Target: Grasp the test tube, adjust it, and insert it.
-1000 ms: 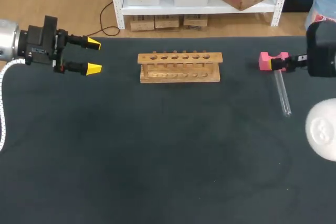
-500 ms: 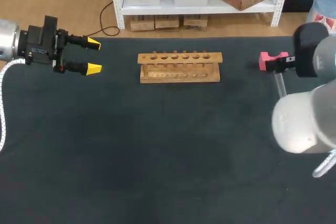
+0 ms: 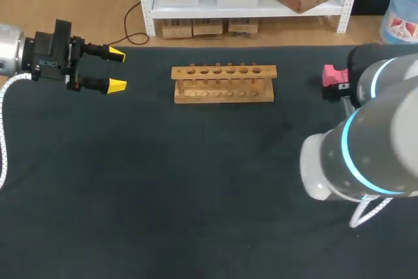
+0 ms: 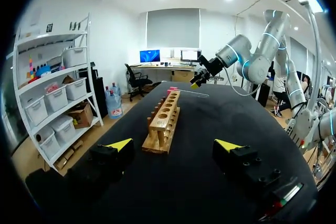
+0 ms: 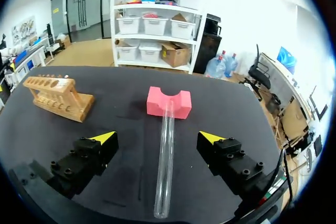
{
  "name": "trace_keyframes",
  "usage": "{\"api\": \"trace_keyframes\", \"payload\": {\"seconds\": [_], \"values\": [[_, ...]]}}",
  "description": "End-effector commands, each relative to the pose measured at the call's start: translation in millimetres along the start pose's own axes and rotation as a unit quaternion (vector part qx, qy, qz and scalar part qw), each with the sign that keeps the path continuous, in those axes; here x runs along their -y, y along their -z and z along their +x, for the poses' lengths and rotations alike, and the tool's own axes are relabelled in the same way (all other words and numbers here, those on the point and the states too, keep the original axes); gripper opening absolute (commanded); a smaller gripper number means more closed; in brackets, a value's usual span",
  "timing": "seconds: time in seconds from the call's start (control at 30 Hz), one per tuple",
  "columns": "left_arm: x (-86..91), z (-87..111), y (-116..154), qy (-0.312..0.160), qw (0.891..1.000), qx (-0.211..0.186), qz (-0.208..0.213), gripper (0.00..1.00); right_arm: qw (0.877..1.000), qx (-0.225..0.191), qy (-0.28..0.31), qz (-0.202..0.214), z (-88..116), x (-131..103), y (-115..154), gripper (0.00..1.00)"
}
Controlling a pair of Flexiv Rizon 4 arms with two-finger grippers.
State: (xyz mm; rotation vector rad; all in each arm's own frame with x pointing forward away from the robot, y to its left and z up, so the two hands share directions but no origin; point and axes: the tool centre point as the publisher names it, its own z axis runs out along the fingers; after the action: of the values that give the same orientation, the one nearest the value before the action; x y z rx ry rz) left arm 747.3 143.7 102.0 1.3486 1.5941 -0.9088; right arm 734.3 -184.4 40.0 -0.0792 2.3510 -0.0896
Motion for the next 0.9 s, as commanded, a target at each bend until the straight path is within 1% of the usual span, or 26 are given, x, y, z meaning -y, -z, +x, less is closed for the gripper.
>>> {"api": "trace_keyframes", "payload": {"seconds": [0.03,0.2,0.53,0.6,0.67,0.73,0.83,0.9], "values": [[-0.8,1.1,0.1,-0.001,1.000,0.001,0.001,1.00,0.996,-0.007,0.001,0.084,-0.7,-3.1,-7.4,1.00],[-0.8,1.1,0.1,-0.001,1.000,0.001,0.001,1.00,0.998,-0.014,0.001,0.055,1.8,-5.2,-11.3,1.00],[-0.8,1.1,0.1,-0.001,1.000,0.001,0.001,1.00,0.999,-0.022,-0.022,-0.013,5.6,-1.9,-17.5,1.00],[-0.8,1.1,0.1,-0.001,1.000,0.001,0.001,1.00,0.999,-0.024,-0.026,-0.033,6.3,-0.4,-18.0,1.00],[-0.8,1.1,0.1,-0.001,1.000,0.001,0.001,1.00,0.998,-0.025,-0.026,-0.043,7.0,1.9,-18.0,1.00],[-0.8,1.1,0.1,-0.001,1.000,0.001,0.001,1.00,0.998,-0.025,-0.026,-0.044,8.4,4.4,-18.3,1.00],[-0.8,1.1,0.1,-0.001,1.000,0.001,0.001,1.00,0.997,-0.030,-0.030,-0.059,11.3,6.4,-20.2,1.00],[-0.8,1.1,0.1,-0.001,1.000,0.001,0.001,1.00,0.997,-0.031,-0.029,-0.061,13.9,6.5,-22.4,1.00]]}}
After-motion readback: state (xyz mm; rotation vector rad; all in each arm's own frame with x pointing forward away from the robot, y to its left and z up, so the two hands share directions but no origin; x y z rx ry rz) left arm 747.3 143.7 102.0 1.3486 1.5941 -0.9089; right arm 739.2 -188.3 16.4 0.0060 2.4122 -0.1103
